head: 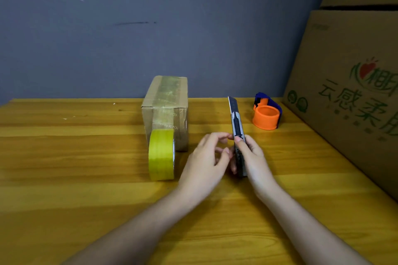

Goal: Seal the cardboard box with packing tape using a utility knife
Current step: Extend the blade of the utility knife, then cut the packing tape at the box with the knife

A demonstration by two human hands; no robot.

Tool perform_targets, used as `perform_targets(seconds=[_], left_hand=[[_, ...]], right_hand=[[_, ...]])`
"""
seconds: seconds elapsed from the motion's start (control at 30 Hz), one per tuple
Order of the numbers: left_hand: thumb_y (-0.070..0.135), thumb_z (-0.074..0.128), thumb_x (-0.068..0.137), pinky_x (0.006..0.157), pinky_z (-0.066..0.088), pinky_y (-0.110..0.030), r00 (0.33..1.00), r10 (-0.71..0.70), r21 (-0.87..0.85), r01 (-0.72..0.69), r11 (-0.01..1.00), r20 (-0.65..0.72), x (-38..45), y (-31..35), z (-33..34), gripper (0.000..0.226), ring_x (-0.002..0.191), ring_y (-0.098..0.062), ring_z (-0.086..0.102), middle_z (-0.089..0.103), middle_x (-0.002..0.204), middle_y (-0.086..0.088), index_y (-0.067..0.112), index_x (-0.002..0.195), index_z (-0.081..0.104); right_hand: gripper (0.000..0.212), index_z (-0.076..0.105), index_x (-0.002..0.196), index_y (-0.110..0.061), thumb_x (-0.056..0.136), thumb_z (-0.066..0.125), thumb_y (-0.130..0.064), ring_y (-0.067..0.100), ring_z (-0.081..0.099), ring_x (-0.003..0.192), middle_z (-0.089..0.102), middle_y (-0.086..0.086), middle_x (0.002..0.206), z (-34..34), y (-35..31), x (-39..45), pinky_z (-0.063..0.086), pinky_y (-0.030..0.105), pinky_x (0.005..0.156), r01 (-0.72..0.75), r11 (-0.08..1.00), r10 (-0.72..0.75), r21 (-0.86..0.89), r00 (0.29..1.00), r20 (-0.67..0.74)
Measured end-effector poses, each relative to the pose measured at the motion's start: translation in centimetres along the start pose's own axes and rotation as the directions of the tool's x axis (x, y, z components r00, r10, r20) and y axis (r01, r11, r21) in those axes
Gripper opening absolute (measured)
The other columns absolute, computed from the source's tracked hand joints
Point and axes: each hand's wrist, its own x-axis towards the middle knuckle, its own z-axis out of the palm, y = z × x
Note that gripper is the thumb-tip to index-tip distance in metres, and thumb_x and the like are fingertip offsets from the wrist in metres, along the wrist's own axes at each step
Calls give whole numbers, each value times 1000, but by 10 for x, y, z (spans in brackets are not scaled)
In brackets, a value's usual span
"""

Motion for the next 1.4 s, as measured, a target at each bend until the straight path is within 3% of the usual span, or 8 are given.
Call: perform_targets(seconds=[0.1, 0.37, 0.57, 0.73, 0.9, 1.07, 1.23, 1.4], left_hand=[[23, 52, 94, 84, 53, -35, 997, 82, 83, -82, 993, 13, -2, 11, -17, 20, 92, -4, 63, 64, 104, 11, 27, 111, 61], [18, 57, 92, 80, 55, -38, 988, 97, 29, -94, 995, -119, 3, 20, -78, 20, 88, -8, 63, 65, 96, 12, 30, 107, 63], [15, 60, 90, 69, 45, -16, 976, 19, 71, -3, 997, -217, 2, -3, -123, 25, 72, -4, 50, 52, 90, 3, 32, 108, 60], [29, 66, 86, 66, 38, -25, 978, -197, 67, 201, 977, -66, -2, -22, -142, 52, 71, -13, 46, 46, 85, 2, 44, 130, 42], [27, 68, 86, 69, 54, -29, 913, -343, -122, 375, 919, 222, -5, -18, -148, 84, 72, -15, 63, 67, 82, -9, 49, 145, 12], [32, 71, 83, 73, 51, -30, 917, -317, -110, 350, 930, 241, 7, -22, -154, 92, 84, -15, 61, 71, 97, -17, 54, 144, 6], [30, 70, 84, 67, 45, -35, 921, -286, -214, 344, 914, 264, 10, -31, -149, 88, 68, -22, 48, 51, 74, -15, 59, 141, 11], [26, 67, 87, 63, 55, -29, 903, -340, -199, 395, 897, 262, 10, -28, -145, 82, 74, -14, 59, 63, 82, -9, 59, 141, 14]], right_hand=[[16, 53, 88, -12, 99, 42, -14, 12, 40, 31, 49, -4, 44, 6, -2, -4, 27, 14, 33, -9, 1000, 9, -17, 1000, 9], [18, 59, 98, -16, 100, 42, -19, 14, 44, 35, 55, 5, 61, 32, -22, -9, 31, 17, 36, 43, 992, -24, -118, 987, 157], [20, 59, 105, -12, 100, 42, -23, 17, 48, 42, 59, 4, 65, 50, -42, -14, 37, 28, 47, 125, 970, -76, -210, 971, 228], [19, 59, 102, -13, 100, 43, -21, 14, 48, 39, 59, 3, 63, 65, -47, -13, 35, 27, 45, 129, 971, -78, -200, 967, 242], [19, 59, 103, -13, 100, 42, -21, 14, 48, 39, 60, 2, 63, 69, -46, -13, 36, 26, 43, 120, 971, -64, -207, 964, 259], [21, 60, 106, -13, 100, 43, -23, 14, 50, 41, 61, -1, 62, 66, -44, -14, 39, 26, 45, 114, 965, -46, -237, 961, 274], [20, 60, 105, -13, 99, 43, -22, 13, 50, 41, 61, 1, 63, 64, -43, -14, 38, 26, 45, 91, 964, -18, -252, 960, 279], [20, 60, 106, -13, 99, 43, -22, 13, 51, 43, 61, 1, 65, 60, -42, -14, 40, 25, 46, 78, 953, 15, -292, 952, 305]])
